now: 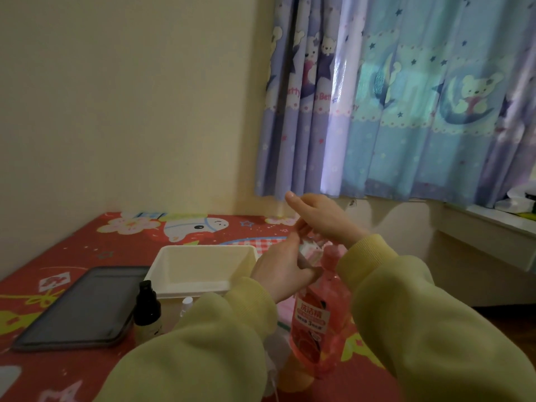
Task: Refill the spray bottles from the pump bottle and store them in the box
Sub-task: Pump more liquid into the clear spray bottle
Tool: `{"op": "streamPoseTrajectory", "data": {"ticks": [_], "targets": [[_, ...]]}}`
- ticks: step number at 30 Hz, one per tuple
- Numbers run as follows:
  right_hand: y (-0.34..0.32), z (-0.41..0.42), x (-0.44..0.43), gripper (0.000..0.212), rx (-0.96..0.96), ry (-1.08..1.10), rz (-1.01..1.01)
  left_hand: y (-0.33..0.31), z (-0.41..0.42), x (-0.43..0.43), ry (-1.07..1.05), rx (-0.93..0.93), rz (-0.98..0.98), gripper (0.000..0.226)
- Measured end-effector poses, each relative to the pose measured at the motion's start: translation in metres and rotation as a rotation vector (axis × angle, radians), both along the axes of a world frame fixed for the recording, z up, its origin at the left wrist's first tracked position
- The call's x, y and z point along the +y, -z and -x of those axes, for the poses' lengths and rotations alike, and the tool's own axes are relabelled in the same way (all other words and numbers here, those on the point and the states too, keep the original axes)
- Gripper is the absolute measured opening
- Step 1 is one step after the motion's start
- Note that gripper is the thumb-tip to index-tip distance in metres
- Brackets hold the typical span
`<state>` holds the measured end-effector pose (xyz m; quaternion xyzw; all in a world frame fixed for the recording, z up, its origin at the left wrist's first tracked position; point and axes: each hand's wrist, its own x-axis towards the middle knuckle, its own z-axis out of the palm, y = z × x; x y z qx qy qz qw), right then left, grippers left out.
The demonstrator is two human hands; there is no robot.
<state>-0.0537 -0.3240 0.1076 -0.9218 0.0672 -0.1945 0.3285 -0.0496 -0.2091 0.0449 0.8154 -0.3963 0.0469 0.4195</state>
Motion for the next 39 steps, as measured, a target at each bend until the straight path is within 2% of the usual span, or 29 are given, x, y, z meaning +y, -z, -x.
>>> {"op": "streamPoseTrajectory", "data": {"ticks": [4, 7, 9, 13, 21, 26, 33, 39], "targets": [[-0.005, 0.003, 0.003, 0.049, 0.056, -0.013, -0.008, 0.001, 0.005, 0.001, 0.032, 0.112, 0.076, 0.065], [-0.005, 0.004, 0.002, 0.053, 0.054, -0.003, -0.007, 0.011, 0.003, -0.001, 0.035, 0.222, 0.173, 0.041], [-0.007, 0.005, 0.001, 0.052, 0.051, 0.008, -0.008, 0.018, 0.003, -0.002, 0.059, 0.290, 0.236, 0.035], [-0.008, 0.006, 0.002, 0.055, 0.052, 0.013, -0.001, 0.025, 0.003, -0.002, 0.079, 0.330, 0.310, 0.026], [-0.012, 0.001, 0.001, 0.050, 0.106, 0.050, 0.088, 0.029, -0.001, 0.004, 0.099, 0.338, 0.335, 0.031], [-0.022, -0.001, 0.004, 0.034, -0.011, 0.035, 0.152, 0.022, 0.000, 0.012, 0.115, 0.383, 0.366, 0.036], [-0.037, 0.002, 0.025, 0.026, -0.218, 0.016, 0.149, 0.011, 0.009, 0.032, 0.114, 0.498, 0.482, 0.044], [-0.023, 0.011, 0.049, 0.023, -0.203, 0.003, 0.093, 0.020, 0.016, 0.064, 0.028, 0.471, 0.543, 0.043]]}}
